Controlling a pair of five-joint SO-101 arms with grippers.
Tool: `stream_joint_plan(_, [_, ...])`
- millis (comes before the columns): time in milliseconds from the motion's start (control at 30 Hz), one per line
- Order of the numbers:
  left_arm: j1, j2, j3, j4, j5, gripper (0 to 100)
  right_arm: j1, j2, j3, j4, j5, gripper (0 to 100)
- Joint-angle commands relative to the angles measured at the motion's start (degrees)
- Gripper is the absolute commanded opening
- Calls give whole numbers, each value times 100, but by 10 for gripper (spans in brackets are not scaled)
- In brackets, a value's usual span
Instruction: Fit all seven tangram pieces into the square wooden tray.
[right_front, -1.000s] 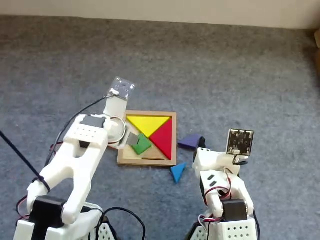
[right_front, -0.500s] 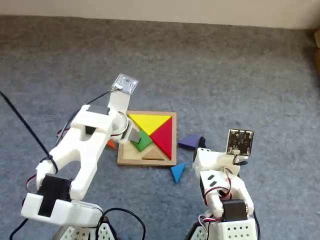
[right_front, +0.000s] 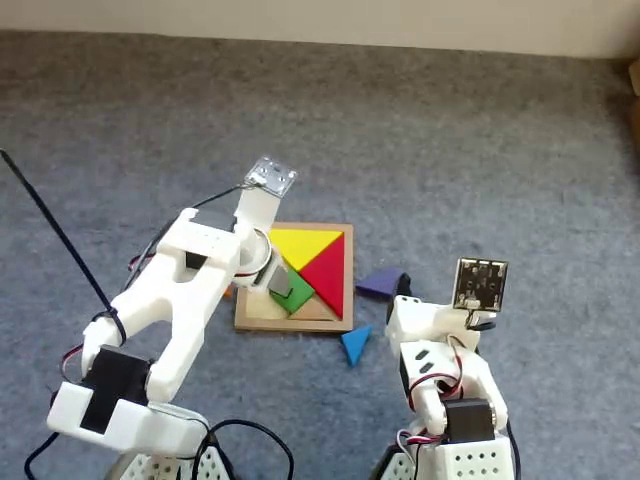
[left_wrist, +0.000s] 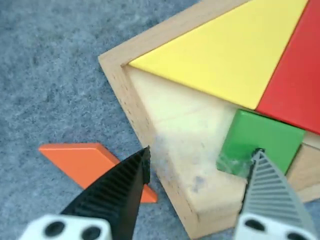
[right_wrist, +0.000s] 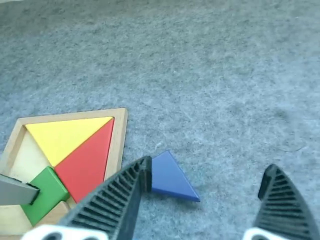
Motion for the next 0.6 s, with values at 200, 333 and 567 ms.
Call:
stream_joint_plan(200, [567,13,-31,123,-62,305,48,-31,171,-171,79,332])
stream_joint_plan(333, [593,13,-31,123,-62,305,48,-31,171,-171,79,332])
stream_joint_plan(567, [453,-470,-22,448,53,305,48,-31,171,-171,79,332])
